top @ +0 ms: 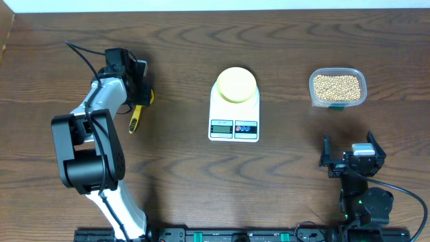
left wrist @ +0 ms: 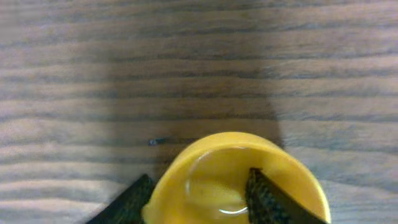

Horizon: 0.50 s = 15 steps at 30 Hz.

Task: Scoop item into bowl and weigh 50g on scale
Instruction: 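Reach the left gripper forward to the yellow scoop handle, then close the left gripper on the yellow scoop and lift it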

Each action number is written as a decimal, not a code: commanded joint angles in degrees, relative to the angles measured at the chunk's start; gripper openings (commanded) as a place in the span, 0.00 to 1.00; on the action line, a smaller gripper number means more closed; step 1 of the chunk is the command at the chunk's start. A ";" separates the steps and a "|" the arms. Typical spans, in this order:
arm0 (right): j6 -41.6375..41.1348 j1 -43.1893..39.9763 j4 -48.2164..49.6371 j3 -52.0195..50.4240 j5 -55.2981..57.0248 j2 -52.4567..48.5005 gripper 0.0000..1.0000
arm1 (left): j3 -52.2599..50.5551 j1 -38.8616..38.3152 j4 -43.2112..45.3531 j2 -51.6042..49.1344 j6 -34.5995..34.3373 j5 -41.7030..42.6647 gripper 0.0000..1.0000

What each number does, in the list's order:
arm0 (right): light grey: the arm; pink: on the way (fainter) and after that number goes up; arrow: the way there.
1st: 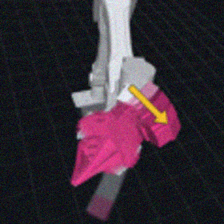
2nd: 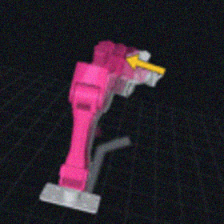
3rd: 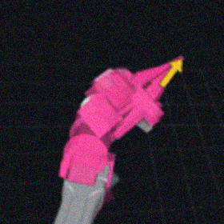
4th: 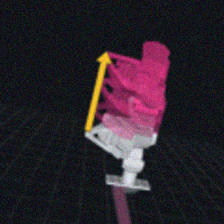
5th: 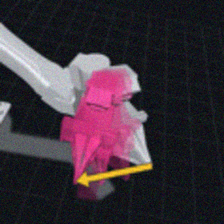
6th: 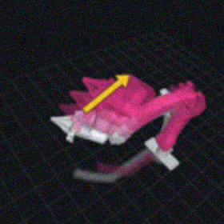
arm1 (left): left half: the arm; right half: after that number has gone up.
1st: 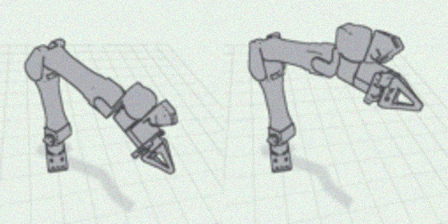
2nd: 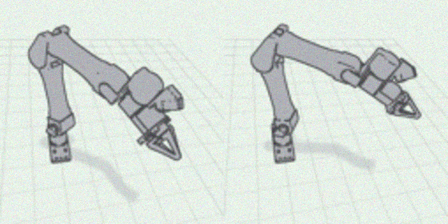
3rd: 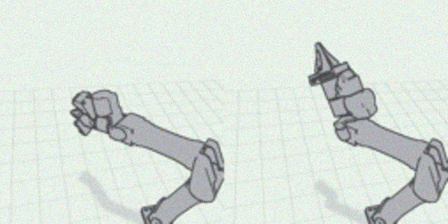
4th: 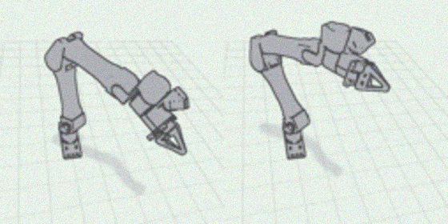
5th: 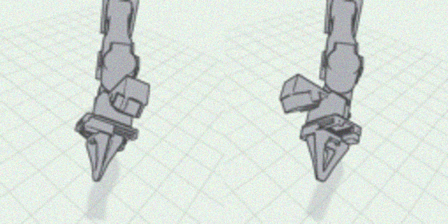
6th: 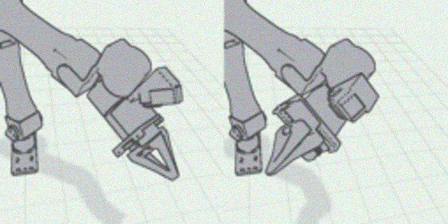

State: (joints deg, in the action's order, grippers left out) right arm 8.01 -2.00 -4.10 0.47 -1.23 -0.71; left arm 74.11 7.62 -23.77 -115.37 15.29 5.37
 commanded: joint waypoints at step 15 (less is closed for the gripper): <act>0.42 0.50 -0.20 -0.15 0.46 0.28 0.99 | 0.48 0.44 -0.92 -0.48 -14.47 -0.96 0.85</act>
State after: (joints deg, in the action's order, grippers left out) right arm 8.01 -2.00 -4.10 0.47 -1.23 -0.71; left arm 74.11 7.86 -24.95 -115.37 1.80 5.17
